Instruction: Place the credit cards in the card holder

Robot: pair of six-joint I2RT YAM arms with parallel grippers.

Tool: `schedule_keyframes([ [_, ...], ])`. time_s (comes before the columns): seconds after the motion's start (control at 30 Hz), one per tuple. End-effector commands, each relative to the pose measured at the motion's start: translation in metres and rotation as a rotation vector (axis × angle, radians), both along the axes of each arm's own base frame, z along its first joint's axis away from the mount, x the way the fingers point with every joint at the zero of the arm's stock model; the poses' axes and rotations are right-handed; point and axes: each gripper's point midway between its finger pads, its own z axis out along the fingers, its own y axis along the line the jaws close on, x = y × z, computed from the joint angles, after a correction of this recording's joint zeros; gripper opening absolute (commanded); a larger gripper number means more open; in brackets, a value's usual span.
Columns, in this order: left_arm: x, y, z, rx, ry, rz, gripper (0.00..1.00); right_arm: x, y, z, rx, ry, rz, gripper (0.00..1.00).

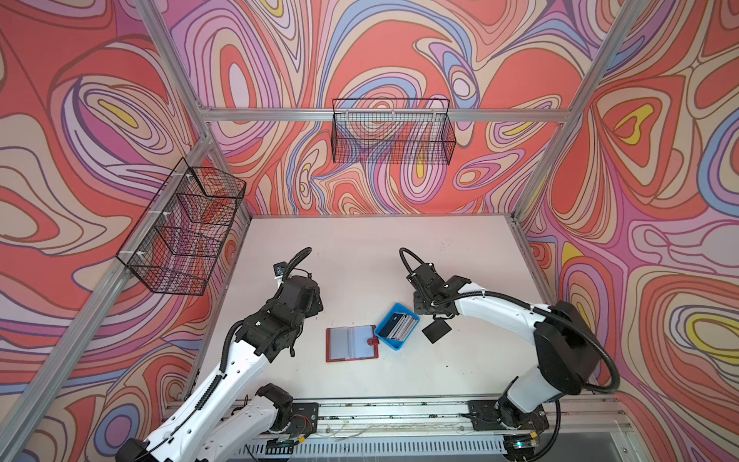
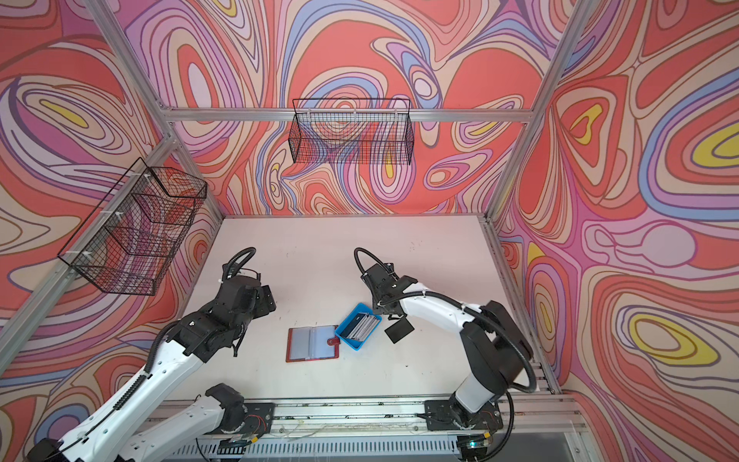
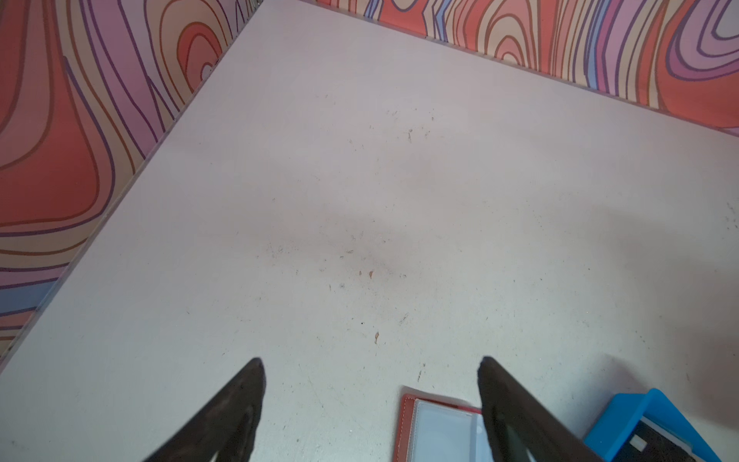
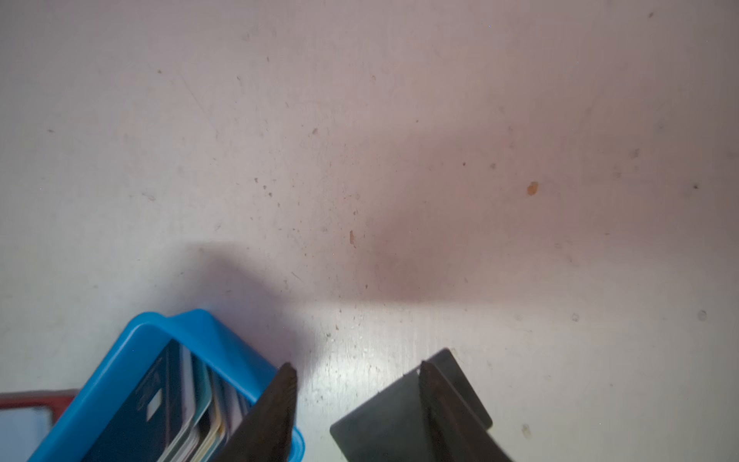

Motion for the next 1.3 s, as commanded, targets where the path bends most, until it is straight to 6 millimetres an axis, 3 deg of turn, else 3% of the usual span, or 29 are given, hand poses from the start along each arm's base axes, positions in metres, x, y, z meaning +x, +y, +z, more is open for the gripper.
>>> schedule_keyframes([
  [0.0,-0.005,0.000,0.001,-0.016,0.032,0.000,0.84,0.001,-0.018,-0.017,-0.051,0.024,-0.005,0.53],
  [0.13,-0.005,-0.001,-0.007,-0.021,0.036,0.002,0.84,-0.001,-0.040,-0.029,-0.050,0.047,-0.055,0.53],
  [0.3,-0.004,-0.003,-0.006,-0.026,0.035,-0.014,0.84,-0.024,-0.037,-0.044,0.013,0.119,-0.038,0.49],
  [0.87,-0.018,-0.003,-0.008,-0.086,0.018,-0.025,0.83,-0.169,-0.013,-0.073,0.062,0.302,0.100,0.43],
  [0.97,-0.020,-0.003,-0.006,-0.099,-0.004,-0.031,0.85,-0.149,-0.012,-0.047,0.042,0.188,0.098,0.48],
  [1.03,-0.017,-0.007,-0.004,-0.102,-0.009,-0.053,0.86,-0.117,0.000,-0.009,0.044,0.062,0.103,0.52],
  [1.13,-0.014,-0.015,-0.002,-0.091,0.008,-0.104,0.86,-0.070,-0.001,0.024,0.031,-0.043,0.055,0.51],
  [1.27,-0.009,-0.040,-0.010,-0.143,0.032,-0.220,0.81,-0.021,-0.027,0.022,0.101,-0.049,-0.043,0.52],
])
